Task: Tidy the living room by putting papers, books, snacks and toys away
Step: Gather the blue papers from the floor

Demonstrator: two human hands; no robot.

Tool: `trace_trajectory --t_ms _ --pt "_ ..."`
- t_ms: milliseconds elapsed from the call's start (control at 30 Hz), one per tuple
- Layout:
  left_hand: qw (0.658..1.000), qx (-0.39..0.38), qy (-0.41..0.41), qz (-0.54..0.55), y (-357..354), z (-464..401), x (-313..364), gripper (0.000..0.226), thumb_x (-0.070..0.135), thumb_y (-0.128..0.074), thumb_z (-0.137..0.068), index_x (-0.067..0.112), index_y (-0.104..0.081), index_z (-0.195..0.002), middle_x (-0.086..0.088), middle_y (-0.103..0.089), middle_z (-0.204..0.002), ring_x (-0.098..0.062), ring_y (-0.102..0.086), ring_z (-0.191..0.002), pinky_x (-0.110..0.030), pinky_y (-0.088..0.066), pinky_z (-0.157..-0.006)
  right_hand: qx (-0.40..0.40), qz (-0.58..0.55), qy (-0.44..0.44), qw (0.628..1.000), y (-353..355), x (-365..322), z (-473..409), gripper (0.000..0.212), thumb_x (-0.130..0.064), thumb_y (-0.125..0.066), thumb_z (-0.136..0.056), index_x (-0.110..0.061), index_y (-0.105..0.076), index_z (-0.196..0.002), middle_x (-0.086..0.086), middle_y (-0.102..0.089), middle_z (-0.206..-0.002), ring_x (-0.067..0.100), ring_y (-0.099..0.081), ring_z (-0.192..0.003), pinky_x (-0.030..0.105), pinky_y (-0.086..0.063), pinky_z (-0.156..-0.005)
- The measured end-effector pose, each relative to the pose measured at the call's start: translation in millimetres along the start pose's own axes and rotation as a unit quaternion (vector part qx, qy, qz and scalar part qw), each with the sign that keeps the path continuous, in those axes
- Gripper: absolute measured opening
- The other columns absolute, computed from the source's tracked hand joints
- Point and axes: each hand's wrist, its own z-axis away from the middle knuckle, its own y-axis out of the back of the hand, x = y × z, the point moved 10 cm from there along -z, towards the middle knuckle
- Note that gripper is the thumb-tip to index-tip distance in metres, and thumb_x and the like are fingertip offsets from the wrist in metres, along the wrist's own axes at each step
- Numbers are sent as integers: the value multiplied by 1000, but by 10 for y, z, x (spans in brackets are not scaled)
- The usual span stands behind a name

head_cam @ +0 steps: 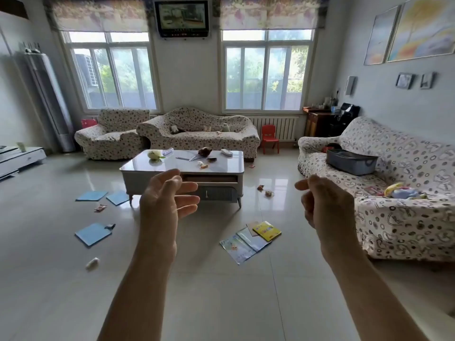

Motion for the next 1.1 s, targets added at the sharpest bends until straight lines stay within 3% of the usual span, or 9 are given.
trace_trajectory --t_ms 200,433,633,933,1100 --pt "994 -25 84 -63 122 -108 -618 21 20 -42 -102 15 -57 -116 -8 -71 -96 -23 -68 -79 -34 -55 -72 -77 32 -102 991 -336 713 -3 26 -10 -48 -96 -15 -66 -78 3 -41 -54 7 -31 -40 15 -25 -35" --pt "978 -3 198 -61 555 -513 -1452 18 25 -44 -102 15 -58 -109 -9 -70 -96 -25 -67 -83 -41 -54 -79 -124 30 -224 966 -948 1682 -39 23 -9 -49 -96 -8 -65 -80 5 -40 -55 9 -31 -38 14 -23 -34" --pt "963 33 262 -52 1057 -1283 -2048 19 25 -48 -99 13 -59 -109 -9 -71 -92 -25 -66 -79 -39 -54 -76 -170 34 -302 937 -1981 2458 -188 17 -9 -50 -96 -4 -62 -86 4 -40 -55 8 -29 -33 13 -21 -33" --pt "948 77 302 -62 1897 -2649 -2452 17 24 -48 -100 13 -60 -104 -9 -70 -91 -24 -65 -78 -36 -54 -74 -240 67 -337 908 -3868 3082 -711 15 -10 -51 -96 -6 -64 -89 6 -46 -59 13 -37 -41 15 -25 -38" --pt "935 129 329 -14 2409 -3277 -2770 18 25 -48 -99 13 -61 -104 -8 -71 -91 -23 -66 -77 -36 -54 -72 -271 88 -320 904 -4754 3296 -1029 16 -9 -51 -95 -5 -65 -92 8 -53 -65 17 -45 -51 24 -31 -46"
